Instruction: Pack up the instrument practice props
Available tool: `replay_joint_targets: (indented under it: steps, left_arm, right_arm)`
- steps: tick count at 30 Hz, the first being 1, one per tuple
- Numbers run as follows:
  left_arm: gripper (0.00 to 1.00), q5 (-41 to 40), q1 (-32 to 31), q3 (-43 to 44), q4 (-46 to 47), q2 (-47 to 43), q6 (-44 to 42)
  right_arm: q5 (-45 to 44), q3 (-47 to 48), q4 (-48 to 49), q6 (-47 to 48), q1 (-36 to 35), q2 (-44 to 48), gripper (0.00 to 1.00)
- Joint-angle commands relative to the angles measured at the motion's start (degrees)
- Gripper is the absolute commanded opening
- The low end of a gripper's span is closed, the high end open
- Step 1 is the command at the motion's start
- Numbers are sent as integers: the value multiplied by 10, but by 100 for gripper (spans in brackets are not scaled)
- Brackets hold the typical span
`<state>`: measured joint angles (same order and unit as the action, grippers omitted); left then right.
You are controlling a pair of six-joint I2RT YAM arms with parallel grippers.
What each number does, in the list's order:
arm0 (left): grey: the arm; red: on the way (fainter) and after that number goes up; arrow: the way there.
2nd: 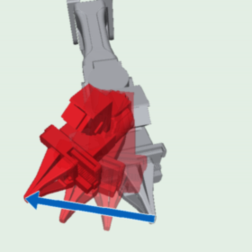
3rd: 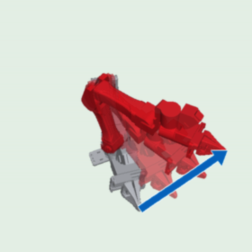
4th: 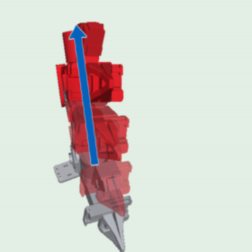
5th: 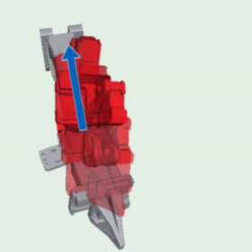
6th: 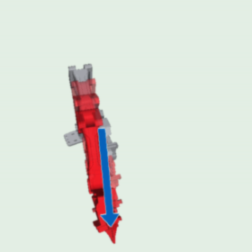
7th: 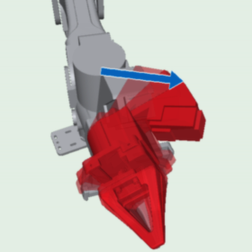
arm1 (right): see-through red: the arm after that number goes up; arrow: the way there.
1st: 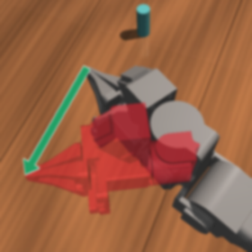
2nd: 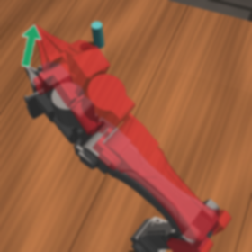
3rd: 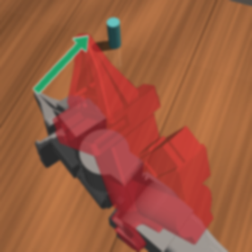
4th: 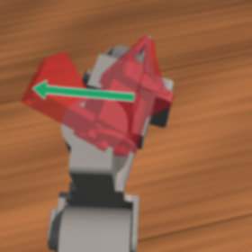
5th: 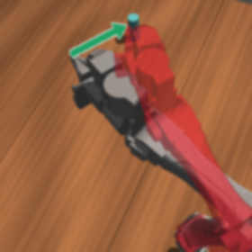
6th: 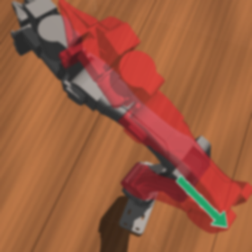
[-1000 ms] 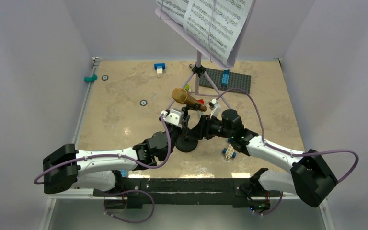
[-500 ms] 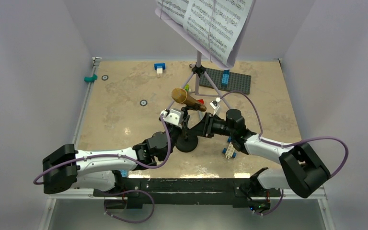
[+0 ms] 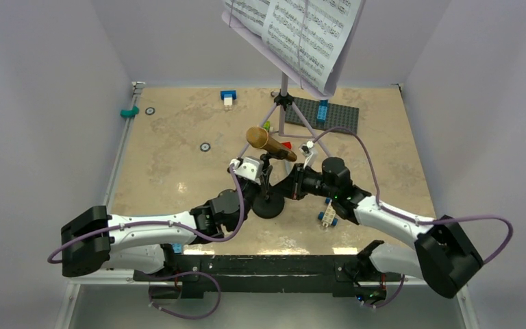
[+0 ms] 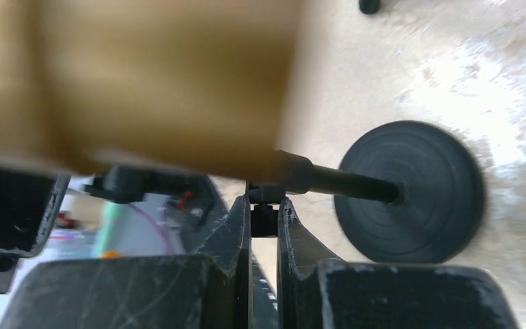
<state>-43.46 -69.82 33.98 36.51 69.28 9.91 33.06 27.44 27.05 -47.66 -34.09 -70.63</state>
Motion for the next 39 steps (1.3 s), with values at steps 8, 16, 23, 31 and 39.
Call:
replay_joint_targets:
  steps: [8, 16, 23, 31, 39]
  left_arm:
    - [0, 27, -7, -8, -121, 60, 56]
    - [0, 32, -7, -11, -123, 66, 66]
    - [0, 44, -7, -17, -116, 72, 83]
    - [0, 44, -7, -21, -115, 66, 82]
    - [0, 53, -7, -26, -102, 54, 56]
  right_arm:
    - [-464, 13, -131, 390, -209, 101, 0]
    - [-733, 7, -70, 553, -360, 35, 0]
    - [-850, 12, 5, 677, -440, -42, 0]
    - [-852, 52, -131, 554, -450, -24, 25]
    - [-804, 57, -281, 370, -433, 119, 77]
